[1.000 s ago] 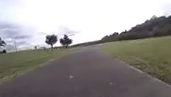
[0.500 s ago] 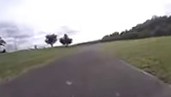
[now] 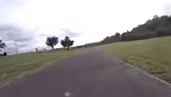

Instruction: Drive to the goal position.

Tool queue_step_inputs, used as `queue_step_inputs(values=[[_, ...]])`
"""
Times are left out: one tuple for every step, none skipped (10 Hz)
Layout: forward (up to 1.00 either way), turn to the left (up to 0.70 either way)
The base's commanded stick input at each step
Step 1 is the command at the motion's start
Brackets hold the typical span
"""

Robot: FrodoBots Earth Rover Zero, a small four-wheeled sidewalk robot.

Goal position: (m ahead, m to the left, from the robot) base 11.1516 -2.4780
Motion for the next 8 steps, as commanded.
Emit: queue_step_inputs(values=[[0.70,0.29],[0.70,0.34],[0.70,0.24],[0.70,0.14],[0.70,0.04],[0.70,0.02],[0.70,0.02],[0.70,0.02]])
